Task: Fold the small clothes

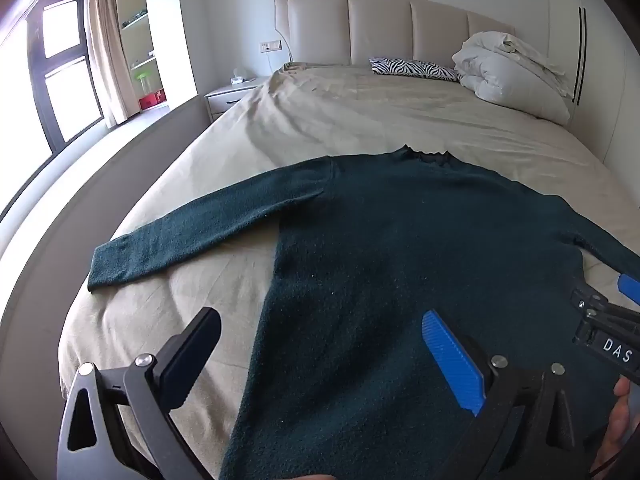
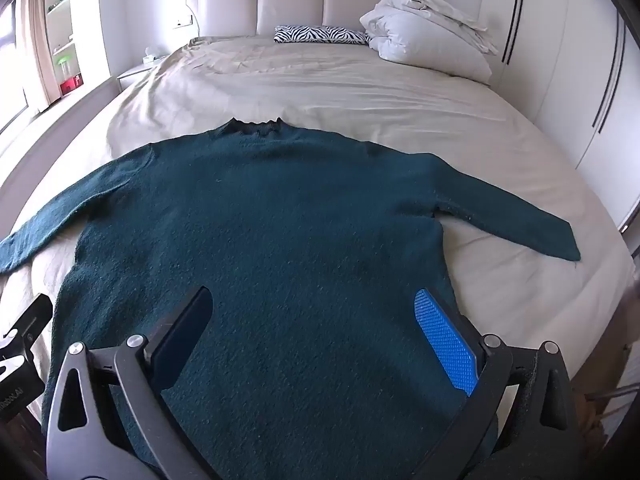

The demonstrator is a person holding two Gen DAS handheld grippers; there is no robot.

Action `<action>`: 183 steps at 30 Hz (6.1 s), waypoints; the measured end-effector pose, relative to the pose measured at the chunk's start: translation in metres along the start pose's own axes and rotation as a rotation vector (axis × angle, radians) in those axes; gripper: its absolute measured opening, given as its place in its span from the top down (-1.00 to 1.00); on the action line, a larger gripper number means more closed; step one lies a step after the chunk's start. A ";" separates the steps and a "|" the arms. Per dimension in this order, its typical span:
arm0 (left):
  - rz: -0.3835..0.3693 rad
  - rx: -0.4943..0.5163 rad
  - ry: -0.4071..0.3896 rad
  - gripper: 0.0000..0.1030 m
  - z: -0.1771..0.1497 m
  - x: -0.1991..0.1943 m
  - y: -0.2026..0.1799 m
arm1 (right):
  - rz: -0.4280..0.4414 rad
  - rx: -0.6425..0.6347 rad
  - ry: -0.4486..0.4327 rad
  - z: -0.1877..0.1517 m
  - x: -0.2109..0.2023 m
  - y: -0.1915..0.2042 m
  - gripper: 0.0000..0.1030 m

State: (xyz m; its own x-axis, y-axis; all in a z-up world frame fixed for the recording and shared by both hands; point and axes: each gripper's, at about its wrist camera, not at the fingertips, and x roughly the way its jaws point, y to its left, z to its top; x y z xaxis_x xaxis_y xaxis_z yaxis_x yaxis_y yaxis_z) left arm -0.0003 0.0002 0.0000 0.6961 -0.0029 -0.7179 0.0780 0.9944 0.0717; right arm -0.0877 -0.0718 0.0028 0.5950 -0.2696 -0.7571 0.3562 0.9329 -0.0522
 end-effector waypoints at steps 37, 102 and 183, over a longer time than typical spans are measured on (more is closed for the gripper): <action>-0.002 -0.024 0.015 -1.00 -0.004 0.002 0.007 | 0.016 -0.002 0.030 -0.009 0.006 0.006 -1.00; -0.003 -0.027 0.026 -1.00 -0.002 0.005 0.008 | 0.016 -0.021 0.044 -0.016 0.010 0.013 -1.00; -0.916 -0.591 0.392 -0.80 0.059 0.180 -0.059 | 0.579 0.342 0.140 0.045 0.199 -0.086 -0.11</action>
State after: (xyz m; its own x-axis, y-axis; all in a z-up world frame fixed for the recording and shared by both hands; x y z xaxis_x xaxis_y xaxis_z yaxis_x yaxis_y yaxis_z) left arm 0.1628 -0.0656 -0.0924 0.2743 -0.8175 -0.5065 0.0205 0.5315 -0.8468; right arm 0.0328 -0.2165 -0.1139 0.6679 0.3046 -0.6791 0.2295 0.7837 0.5772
